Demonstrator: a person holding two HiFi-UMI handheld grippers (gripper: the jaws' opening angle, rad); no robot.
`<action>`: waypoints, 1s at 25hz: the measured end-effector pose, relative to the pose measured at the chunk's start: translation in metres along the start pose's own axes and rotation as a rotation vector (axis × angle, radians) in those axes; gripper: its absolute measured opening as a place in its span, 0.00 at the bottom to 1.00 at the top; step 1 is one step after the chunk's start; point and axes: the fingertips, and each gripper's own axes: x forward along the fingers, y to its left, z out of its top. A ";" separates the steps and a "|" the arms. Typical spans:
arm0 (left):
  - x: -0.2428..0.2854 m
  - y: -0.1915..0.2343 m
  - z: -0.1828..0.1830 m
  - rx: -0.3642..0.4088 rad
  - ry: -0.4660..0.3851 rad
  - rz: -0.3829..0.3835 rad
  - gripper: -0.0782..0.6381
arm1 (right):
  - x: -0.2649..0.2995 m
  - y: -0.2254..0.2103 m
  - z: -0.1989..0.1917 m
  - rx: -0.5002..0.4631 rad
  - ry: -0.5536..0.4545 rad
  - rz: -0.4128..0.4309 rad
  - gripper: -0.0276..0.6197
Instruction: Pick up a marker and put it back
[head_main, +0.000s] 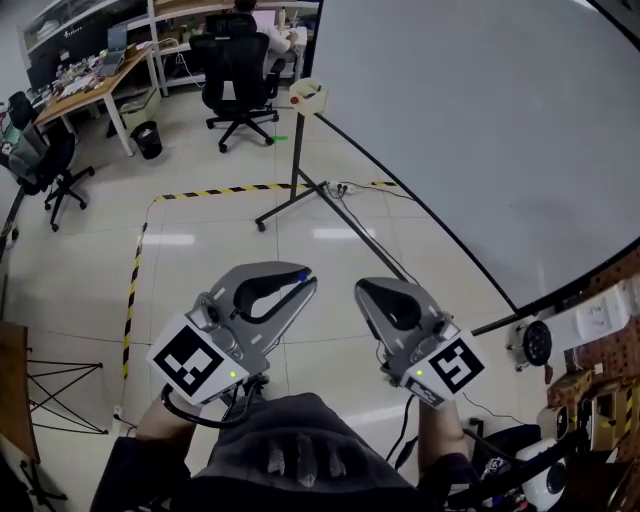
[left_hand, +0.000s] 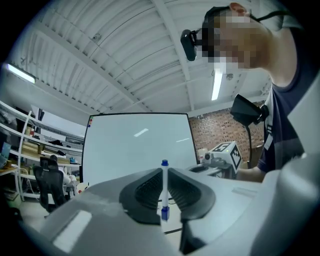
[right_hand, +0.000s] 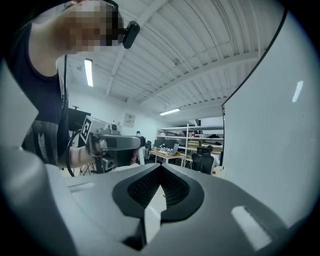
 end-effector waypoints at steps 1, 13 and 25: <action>0.000 0.001 0.000 0.001 0.002 -0.004 0.16 | 0.003 0.000 0.000 0.001 -0.002 0.006 0.05; -0.011 0.026 -0.012 -0.019 0.025 -0.012 0.16 | 0.038 0.001 -0.009 0.030 0.011 0.032 0.05; -0.013 0.037 -0.008 -0.034 0.004 -0.006 0.16 | 0.040 -0.005 -0.018 0.056 0.020 0.011 0.05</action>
